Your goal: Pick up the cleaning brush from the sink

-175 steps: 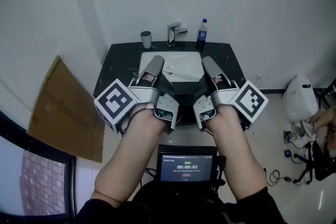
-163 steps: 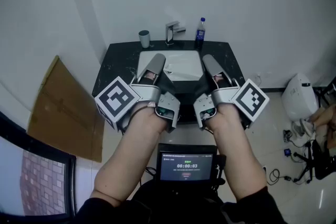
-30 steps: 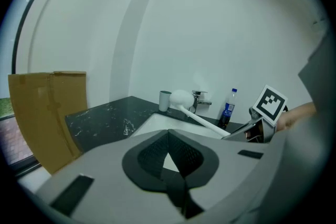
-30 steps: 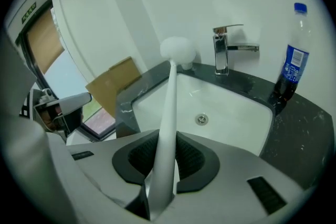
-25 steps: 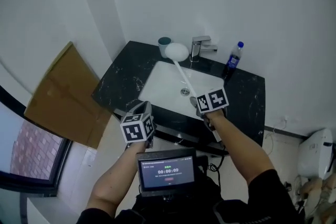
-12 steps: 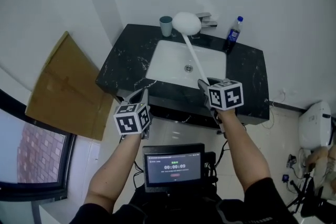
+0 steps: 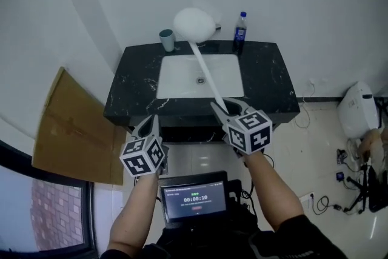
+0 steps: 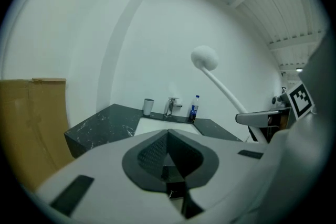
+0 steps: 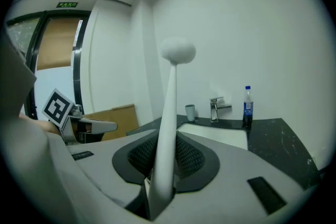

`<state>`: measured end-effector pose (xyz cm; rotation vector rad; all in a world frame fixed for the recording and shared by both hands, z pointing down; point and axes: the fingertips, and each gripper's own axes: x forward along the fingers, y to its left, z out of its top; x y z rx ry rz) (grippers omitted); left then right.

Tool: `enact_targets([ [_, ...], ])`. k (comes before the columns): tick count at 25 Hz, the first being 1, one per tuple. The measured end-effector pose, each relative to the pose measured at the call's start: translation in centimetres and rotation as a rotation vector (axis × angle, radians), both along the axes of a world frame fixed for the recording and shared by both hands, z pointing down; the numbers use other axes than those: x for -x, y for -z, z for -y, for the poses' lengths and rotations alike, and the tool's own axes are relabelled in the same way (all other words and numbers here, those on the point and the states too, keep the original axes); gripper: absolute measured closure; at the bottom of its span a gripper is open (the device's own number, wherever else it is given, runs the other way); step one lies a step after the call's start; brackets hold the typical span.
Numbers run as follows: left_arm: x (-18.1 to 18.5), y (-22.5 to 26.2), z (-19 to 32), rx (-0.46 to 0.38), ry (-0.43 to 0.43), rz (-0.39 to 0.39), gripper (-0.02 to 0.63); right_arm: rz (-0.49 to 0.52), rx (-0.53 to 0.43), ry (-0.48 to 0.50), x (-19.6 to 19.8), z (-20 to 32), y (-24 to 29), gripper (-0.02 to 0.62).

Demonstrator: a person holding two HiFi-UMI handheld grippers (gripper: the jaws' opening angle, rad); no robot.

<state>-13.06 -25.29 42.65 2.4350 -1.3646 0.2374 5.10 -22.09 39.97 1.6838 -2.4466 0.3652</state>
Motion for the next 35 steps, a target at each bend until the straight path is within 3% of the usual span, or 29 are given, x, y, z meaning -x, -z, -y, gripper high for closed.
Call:
enact_targets([
  [6, 2.4, 1.7, -2.5, -0.078, -0.105, 0.009, 0.604, 0.010, -0.129, -0.075, 3.4, -5.0, 2.0, 0.543],
  [10, 3.9, 3.8, -5.6, -0.131, -0.142, -0.056, 0.604, 0.018, -0.147, -0.103, 3.9, -8.3, 1.5, 0.541],
  [15, 3.9, 3.8, -9.3, -0.190, -0.240, -0.032, 0.604, 0.014, -0.190, -0.122, 3.5, -12.5, 2.1, 0.541],
  [21, 2.3, 5.5, -11.8, -0.236, -0.267, -0.074, 0.603, 0.006, -0.242, -0.125, 3.0, -15.4, 3.3, 0.541],
  [35, 1.3, 6.0, -13.3, -0.262, -0.300, -0.048, 0.604, -0.023, -0.260, -0.136, 2.1, -16.6, 4.2, 0.543],
])
